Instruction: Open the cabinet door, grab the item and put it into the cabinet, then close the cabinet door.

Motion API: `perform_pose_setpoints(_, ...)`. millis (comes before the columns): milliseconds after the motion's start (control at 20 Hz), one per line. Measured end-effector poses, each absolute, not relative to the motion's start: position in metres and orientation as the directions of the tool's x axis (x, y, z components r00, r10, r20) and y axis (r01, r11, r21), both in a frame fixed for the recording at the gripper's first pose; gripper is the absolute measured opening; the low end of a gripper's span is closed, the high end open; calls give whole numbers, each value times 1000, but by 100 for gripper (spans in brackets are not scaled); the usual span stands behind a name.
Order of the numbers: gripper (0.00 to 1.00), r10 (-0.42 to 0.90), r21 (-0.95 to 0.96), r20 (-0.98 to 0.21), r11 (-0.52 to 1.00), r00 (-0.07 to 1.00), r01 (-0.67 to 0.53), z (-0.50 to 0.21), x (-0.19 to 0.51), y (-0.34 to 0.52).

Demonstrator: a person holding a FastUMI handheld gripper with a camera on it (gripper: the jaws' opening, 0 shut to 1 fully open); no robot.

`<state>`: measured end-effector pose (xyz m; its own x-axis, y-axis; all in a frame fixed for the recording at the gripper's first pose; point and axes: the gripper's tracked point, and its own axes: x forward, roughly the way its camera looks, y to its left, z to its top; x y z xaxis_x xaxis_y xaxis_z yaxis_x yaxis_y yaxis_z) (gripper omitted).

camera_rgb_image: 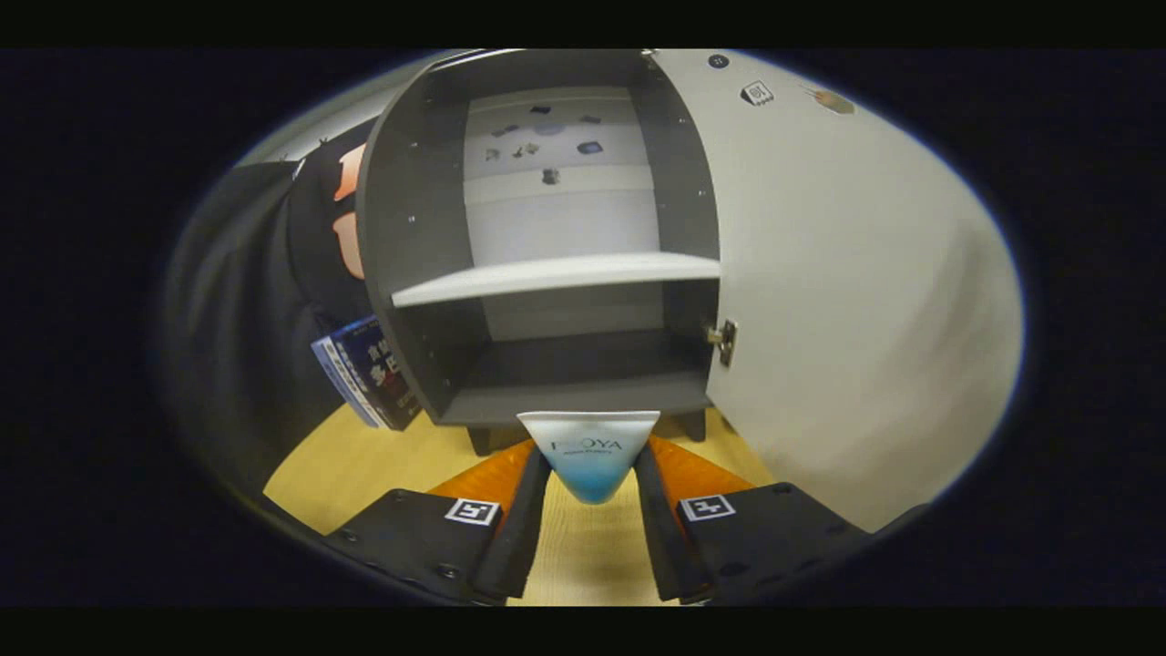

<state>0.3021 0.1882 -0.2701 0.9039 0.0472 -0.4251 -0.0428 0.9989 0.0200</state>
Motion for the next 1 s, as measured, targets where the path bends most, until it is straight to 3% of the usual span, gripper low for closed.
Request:
perform_pose_setpoints(350, 58, 211, 82, -268, 977, 940, -196, -154, 417, 227)
perform_pose_setpoints(750, 58, 280, 6, -272, 957, 921, -289, -164, 523, 267)
perform_pose_setpoints(1000, 58, 289, 9, -341, 952, 895, -305, -185, 558, 276)
